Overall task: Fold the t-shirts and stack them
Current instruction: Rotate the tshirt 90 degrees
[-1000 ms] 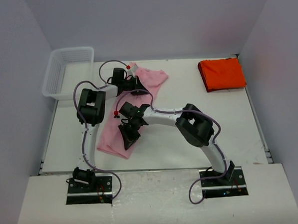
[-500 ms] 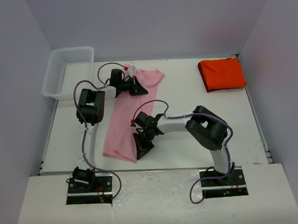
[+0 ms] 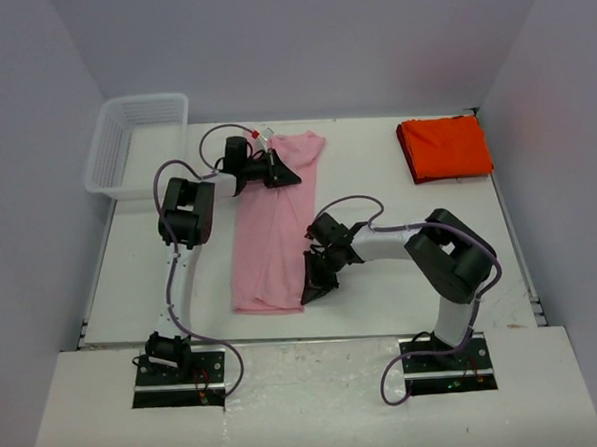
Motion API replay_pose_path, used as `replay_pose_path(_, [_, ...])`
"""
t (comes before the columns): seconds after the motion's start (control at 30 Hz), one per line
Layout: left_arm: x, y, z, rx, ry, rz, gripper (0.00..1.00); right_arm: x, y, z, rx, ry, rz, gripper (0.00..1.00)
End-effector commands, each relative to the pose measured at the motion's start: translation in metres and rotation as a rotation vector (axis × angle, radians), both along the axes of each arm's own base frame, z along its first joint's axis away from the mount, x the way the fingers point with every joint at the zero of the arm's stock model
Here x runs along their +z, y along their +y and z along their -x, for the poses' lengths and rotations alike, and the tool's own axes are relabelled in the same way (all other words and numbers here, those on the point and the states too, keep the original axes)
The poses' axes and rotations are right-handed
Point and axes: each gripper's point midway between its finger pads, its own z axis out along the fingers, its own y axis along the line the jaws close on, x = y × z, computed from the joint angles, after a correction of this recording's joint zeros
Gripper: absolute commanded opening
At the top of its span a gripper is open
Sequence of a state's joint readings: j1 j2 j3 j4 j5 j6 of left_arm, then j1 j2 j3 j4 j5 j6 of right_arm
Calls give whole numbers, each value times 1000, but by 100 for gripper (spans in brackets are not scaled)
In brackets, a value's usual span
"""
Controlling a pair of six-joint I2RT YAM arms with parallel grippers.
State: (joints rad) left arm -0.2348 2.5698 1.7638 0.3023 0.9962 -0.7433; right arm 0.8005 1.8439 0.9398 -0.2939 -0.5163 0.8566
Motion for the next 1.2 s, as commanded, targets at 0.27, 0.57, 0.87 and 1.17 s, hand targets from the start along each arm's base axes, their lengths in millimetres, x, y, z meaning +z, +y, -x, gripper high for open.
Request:
replay_pose_path(0.27, [-33, -54, 3, -58, 46, 33, 0, -47, -91, -6, -160, -86, 324, 0])
replay_pose_path(0.57, [-2, -77, -8, -52, -44, 84, 0, -36, -117, -14, -241, -185, 362, 0])
replay_pose_path(0.87, [71, -71, 11, -58, -188, 116, 33, -6, -123, -43, -198, -383, 344, 10])
replay_pose_path(1.17, [150, -7, 50, 238, -333, -401, 56, 51, -100, -16, -90, -489, 236, 54])
